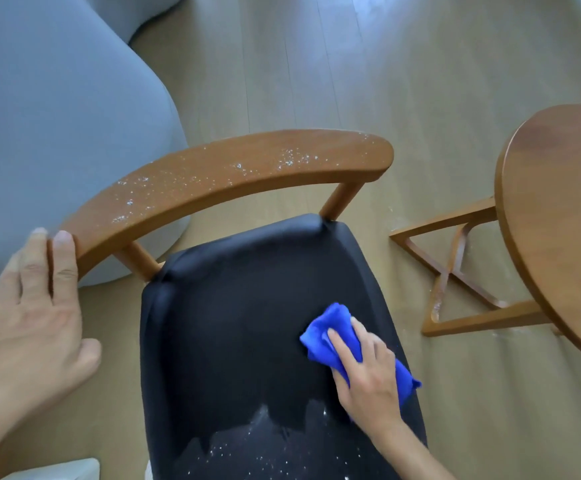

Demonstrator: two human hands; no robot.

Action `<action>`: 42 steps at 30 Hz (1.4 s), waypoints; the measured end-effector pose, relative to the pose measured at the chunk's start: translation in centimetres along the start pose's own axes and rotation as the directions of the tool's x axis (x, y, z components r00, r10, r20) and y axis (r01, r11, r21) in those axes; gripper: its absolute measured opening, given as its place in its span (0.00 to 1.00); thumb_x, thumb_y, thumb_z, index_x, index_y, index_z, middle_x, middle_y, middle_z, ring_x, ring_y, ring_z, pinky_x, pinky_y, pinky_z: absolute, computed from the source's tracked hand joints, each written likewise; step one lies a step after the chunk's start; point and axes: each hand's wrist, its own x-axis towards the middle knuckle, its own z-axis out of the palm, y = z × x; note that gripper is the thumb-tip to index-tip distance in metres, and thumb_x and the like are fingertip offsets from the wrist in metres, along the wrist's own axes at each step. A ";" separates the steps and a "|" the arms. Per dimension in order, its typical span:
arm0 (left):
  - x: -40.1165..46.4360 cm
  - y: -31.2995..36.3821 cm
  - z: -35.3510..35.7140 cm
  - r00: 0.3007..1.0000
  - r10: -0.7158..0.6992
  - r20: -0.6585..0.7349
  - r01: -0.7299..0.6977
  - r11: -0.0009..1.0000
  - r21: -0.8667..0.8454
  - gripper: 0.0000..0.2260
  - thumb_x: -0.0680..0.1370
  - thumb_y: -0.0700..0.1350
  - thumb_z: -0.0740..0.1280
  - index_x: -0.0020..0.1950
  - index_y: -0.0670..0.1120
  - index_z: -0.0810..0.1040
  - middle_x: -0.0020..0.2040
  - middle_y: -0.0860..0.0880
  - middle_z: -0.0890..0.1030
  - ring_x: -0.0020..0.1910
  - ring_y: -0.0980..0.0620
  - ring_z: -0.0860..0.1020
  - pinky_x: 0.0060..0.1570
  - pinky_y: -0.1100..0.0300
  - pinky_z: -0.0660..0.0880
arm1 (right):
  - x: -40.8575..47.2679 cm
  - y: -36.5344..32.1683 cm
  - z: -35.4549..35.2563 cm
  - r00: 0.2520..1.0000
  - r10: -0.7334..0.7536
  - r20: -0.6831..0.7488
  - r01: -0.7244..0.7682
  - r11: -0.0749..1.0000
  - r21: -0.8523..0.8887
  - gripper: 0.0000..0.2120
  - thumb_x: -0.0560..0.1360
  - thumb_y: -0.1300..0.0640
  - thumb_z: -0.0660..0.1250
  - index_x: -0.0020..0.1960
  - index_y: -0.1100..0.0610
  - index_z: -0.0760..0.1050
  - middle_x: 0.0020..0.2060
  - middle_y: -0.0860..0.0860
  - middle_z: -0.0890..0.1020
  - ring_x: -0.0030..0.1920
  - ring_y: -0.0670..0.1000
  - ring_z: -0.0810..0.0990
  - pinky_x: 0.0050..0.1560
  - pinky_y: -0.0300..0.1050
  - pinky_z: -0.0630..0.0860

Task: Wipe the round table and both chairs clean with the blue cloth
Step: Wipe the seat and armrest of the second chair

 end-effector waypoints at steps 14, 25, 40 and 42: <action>-3.1 5.2 -5.8 0.959 0.060 -0.277 -0.013 0.986 0.168 0.46 0.61 0.53 0.53 0.77 0.36 0.48 0.72 0.30 0.57 0.65 0.31 0.62 0.52 0.34 0.70 | 18.9 -8.0 2.3 0.899 0.432 -0.069 -0.433 0.901 0.006 0.22 0.78 0.49 0.60 0.71 0.52 0.67 0.70 0.62 0.67 0.59 0.64 0.70 0.56 0.58 0.67; -4.5 6.9 -8.4 0.982 0.015 -0.187 0.020 0.983 0.184 0.44 0.62 0.46 0.64 0.75 0.32 0.54 0.73 0.28 0.60 0.68 0.29 0.65 0.58 0.37 0.69 | 2.0 -19.8 3.9 0.784 -0.616 0.080 0.583 0.775 0.244 0.22 0.68 0.57 0.63 0.62 0.50 0.73 0.66 0.58 0.72 0.52 0.60 0.74 0.49 0.51 0.72; -4.6 7.0 -8.3 0.990 -0.029 -0.137 0.065 0.963 0.263 0.44 0.68 0.55 0.51 0.75 0.37 0.33 0.77 0.35 0.45 0.75 0.38 0.53 0.69 0.48 0.60 | 12.6 -6.4 1.0 0.993 0.098 -0.062 -0.098 0.995 0.008 0.22 0.75 0.54 0.67 0.68 0.55 0.72 0.68 0.62 0.70 0.54 0.67 0.72 0.50 0.61 0.70; -4.7 7.0 -8.4 0.991 -0.040 -0.131 0.072 0.965 0.251 0.43 0.69 0.55 0.51 0.75 0.38 0.32 0.77 0.36 0.43 0.76 0.38 0.52 0.71 0.48 0.58 | 9.1 -8.2 1.3 0.996 -0.037 -0.084 0.039 0.999 0.028 0.21 0.71 0.57 0.73 0.64 0.56 0.77 0.64 0.63 0.74 0.50 0.66 0.75 0.44 0.59 0.72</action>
